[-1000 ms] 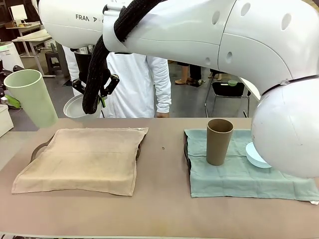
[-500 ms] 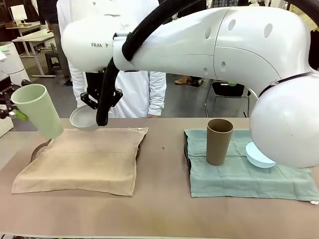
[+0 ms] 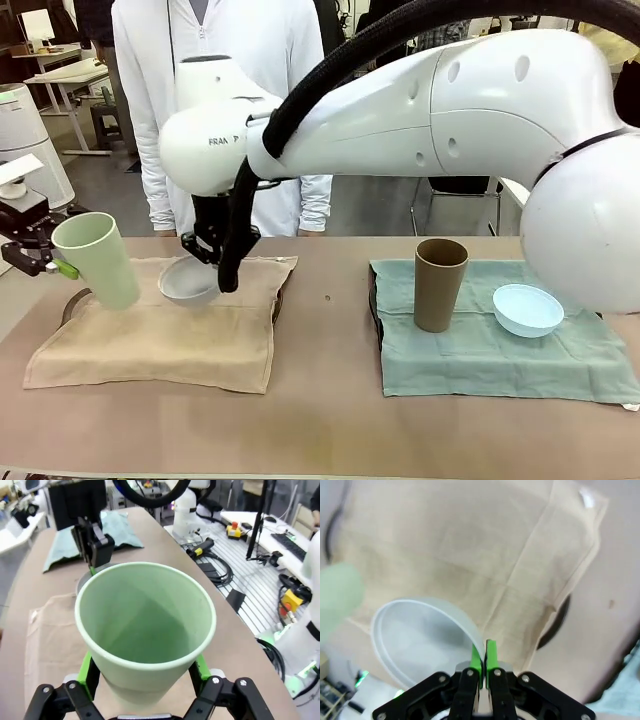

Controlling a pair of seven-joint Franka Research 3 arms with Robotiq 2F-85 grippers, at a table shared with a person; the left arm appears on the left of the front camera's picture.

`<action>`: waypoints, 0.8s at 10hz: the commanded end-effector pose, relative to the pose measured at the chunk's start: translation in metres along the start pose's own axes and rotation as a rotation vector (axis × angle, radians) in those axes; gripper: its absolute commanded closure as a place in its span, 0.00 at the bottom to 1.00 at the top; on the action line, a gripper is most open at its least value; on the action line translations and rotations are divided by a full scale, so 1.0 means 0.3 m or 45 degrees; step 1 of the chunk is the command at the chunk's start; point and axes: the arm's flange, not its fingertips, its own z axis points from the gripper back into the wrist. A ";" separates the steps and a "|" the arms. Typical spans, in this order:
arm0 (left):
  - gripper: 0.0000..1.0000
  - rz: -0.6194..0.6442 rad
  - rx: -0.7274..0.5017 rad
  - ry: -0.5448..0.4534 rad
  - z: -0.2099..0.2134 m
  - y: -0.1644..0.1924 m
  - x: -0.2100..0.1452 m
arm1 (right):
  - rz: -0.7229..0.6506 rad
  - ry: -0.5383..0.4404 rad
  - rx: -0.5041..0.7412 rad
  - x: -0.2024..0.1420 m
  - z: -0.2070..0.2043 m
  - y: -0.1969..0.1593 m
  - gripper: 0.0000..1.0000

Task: Set up a tray with a mat and arrange the tableware.
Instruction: Place the Picnic Bowl and Reusable plastic cup back onto the Handle tray in front of the human's position.

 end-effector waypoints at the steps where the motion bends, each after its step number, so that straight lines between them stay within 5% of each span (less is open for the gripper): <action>1: 0.11 0.002 0.016 -0.034 0.009 0.036 -0.026 | 0.027 -0.006 0.021 -0.071 -0.011 -0.073 0.95; 8: 0.11 0.084 0.015 -0.137 -0.021 0.119 -0.145 | 0.061 -0.081 -0.026 -0.019 -0.169 -0.189 0.95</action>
